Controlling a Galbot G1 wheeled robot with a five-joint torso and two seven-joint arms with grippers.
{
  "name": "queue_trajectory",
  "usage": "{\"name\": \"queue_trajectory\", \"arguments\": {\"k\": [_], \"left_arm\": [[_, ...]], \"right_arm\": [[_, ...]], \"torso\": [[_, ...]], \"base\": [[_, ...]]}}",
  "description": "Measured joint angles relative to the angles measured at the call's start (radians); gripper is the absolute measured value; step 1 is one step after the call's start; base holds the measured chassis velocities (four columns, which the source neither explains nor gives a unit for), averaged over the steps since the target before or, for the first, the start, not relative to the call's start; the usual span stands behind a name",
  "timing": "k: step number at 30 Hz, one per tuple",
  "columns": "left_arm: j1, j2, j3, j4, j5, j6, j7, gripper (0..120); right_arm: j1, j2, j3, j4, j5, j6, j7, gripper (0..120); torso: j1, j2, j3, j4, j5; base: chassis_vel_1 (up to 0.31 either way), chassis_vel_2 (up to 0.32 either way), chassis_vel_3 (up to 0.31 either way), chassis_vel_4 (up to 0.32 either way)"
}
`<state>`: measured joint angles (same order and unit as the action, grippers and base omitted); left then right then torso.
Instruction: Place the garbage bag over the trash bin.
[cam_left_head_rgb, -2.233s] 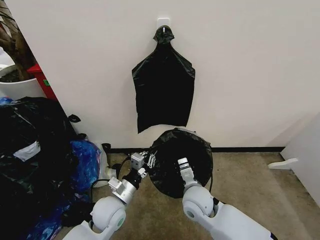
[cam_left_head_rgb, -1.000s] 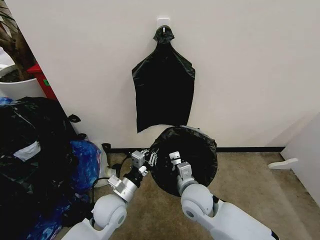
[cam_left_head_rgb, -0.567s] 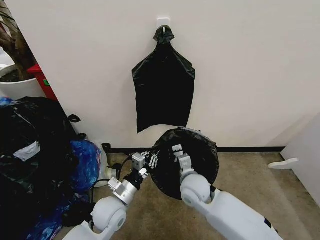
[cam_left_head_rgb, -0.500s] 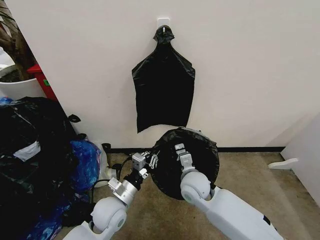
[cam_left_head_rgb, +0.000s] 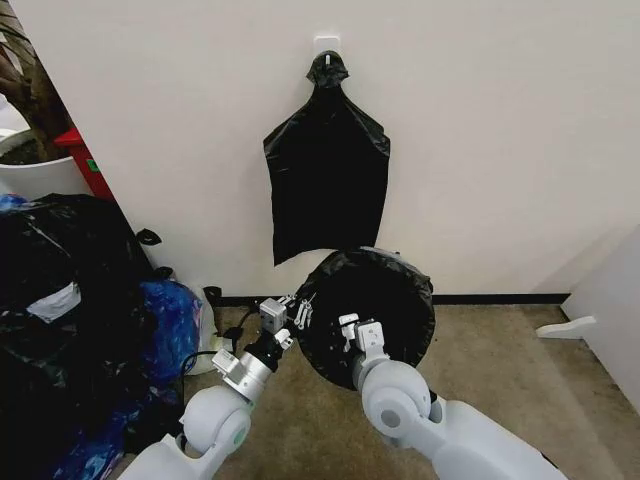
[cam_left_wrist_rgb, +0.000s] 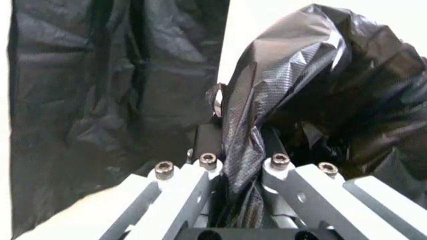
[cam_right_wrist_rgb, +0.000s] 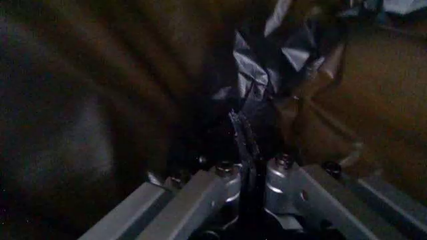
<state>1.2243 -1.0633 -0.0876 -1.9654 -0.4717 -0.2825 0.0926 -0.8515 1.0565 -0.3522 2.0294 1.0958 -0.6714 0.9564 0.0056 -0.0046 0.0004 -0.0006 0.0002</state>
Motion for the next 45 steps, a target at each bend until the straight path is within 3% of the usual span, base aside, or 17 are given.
{"name": "queue_trajectory", "arguments": {"k": [7, 18, 23, 30, 34, 35, 37, 39, 42, 45], "left_arm": [[0.011, -0.002, -0.002, -0.010, 0.003, -0.041, 0.039, 4], [0.006, -0.006, -0.010, -0.001, -0.011, -0.039, 0.031, 4], [-0.007, -0.011, -0.013, 0.033, -0.001, -0.016, 0.005, 4], [-0.032, -0.029, -0.018, 0.097, 0.011, 0.003, -0.035, 4], [-0.018, -0.041, -0.038, 0.081, -0.083, 0.117, -0.148, 4], [-0.013, -0.049, -0.044, 0.067, -0.145, 0.164, -0.196, 4], [-0.012, -0.053, -0.047, 0.062, -0.166, 0.179, -0.212, 4], [-0.004, -0.079, -0.065, 0.028, -0.309, 0.277, -0.331, 4], [0.011, -0.118, -0.100, 0.004, -0.442, 0.362, -0.448, 4], [0.006, -0.160, -0.200, -0.008, -0.618, 0.437, -0.544, 4]], "right_arm": [[-0.005, 0.000, 0.001, -0.055, -0.118, -0.027, -0.002, 0], [-0.030, -0.019, 0.026, -0.017, -0.250, 0.076, -0.106, 0], [-0.065, -0.060, 0.033, 0.060, -0.337, 0.158, -0.205, 23], [-0.176, -0.124, 0.067, 0.188, -0.494, 0.235, -0.331, 43], [-0.313, -0.136, 0.134, 0.202, -0.825, 0.534, -0.524, 61], [-0.354, -0.123, 0.176, 0.173, -0.942, 0.666, -0.593, 67], [-0.366, -0.116, 0.190, 0.165, -0.976, 0.702, -0.611, 69], [-0.420, -0.075, 0.254, 0.124, -1.149, 0.873, -0.681, 79], [-0.451, -0.045, 0.260, 0.118, -1.185, 0.934, -0.679, 90], [-0.505, -0.032, 0.254, 0.117, -1.198, 0.953, -0.652, 99]], "torso": [[0.000, 0.000, 0.000, 0.0000, 0.0000], [0.000, 0.000, 0.000, 0.0000, 0.0000], [0.000, 0.000, 0.000, 0.0001, 0.0001], [0.000, 0.000, 0.000, 0.0002, 0.0000], [0.000, 0.000, 0.000, 0.0001, 0.0000], [0.000, 0.000, 0.000, 0.0005, -0.0001], [0.000, 0.000, 0.000, 0.0006, 0.0000], [0.000, 0.000, 0.000, -0.0008, 0.0004], [0.000, 0.000, 0.000, 0.0004, -0.0001], [0.000, 0.000, 0.000, -0.0002, 0.0000]], "base": [[0.000, 0.000, 0.000, 0.000], [0.000, 0.000, 0.000, 0.000], [0.000, 0.000, 0.000, 0.000], [0.000, 0.000, 0.000, 0.000], [0.000, 0.000, 0.000, 0.000], [0.000, 0.000, 0.000, 0.000], [0.000, 0.000, 0.000, 0.000], [0.000, 0.000, 0.000, 0.000], [0.000, 0.000, 0.000, 0.000], [0.000, 0.000, 0.000, 0.000]]}}
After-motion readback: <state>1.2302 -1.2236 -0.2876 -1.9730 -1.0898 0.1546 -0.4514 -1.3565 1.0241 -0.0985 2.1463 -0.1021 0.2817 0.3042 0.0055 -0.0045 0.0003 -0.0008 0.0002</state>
